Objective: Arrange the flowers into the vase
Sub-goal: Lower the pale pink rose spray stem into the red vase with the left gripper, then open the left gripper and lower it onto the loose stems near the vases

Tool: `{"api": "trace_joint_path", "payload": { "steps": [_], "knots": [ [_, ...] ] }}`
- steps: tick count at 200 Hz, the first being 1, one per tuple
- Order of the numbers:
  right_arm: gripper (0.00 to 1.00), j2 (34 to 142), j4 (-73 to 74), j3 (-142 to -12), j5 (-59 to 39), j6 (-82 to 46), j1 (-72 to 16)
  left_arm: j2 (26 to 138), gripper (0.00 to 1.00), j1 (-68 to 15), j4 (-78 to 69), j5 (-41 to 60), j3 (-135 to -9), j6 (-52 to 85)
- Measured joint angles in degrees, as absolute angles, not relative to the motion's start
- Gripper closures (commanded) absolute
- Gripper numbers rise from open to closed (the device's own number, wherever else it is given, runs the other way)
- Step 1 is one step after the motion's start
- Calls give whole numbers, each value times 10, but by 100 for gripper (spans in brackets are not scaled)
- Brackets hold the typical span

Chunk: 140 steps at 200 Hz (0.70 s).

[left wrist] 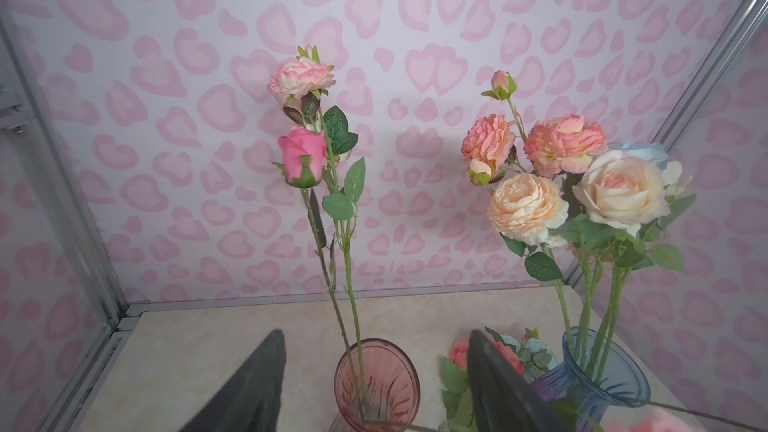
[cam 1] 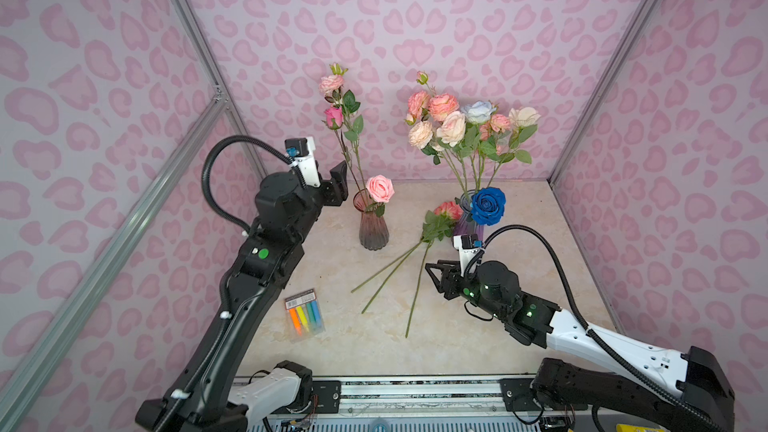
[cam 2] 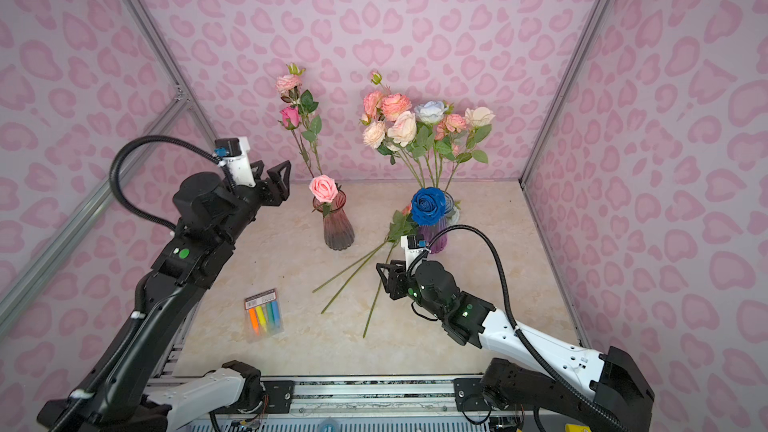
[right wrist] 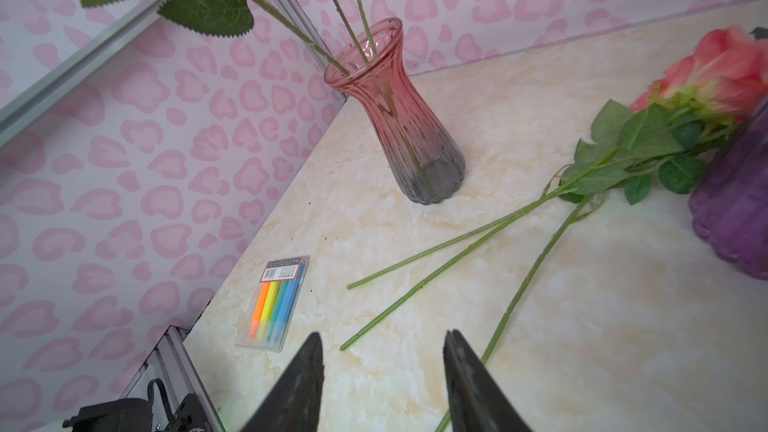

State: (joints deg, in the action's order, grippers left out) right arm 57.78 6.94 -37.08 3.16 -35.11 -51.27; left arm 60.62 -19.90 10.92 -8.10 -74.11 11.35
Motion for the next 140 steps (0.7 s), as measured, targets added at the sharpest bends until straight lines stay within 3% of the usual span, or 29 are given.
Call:
{"api": "trace_joint_path", "payload": {
  "steps": [35,72,109,140],
  "knots": [
    [53,551,27,-381,83,-339,-507,481,42,-201,135,-116,-544,175],
    [53,547,2,-388,99,-325,-501,427,52,-221,160,-128,-449,231],
    [53,547,0,-365,92,-329,-476,508,55,-340,148,-134,-366,284],
    [52,535,-2,-345,76,-339,-460,639,48,-436,96,-159,-362,279]
  ]
}}
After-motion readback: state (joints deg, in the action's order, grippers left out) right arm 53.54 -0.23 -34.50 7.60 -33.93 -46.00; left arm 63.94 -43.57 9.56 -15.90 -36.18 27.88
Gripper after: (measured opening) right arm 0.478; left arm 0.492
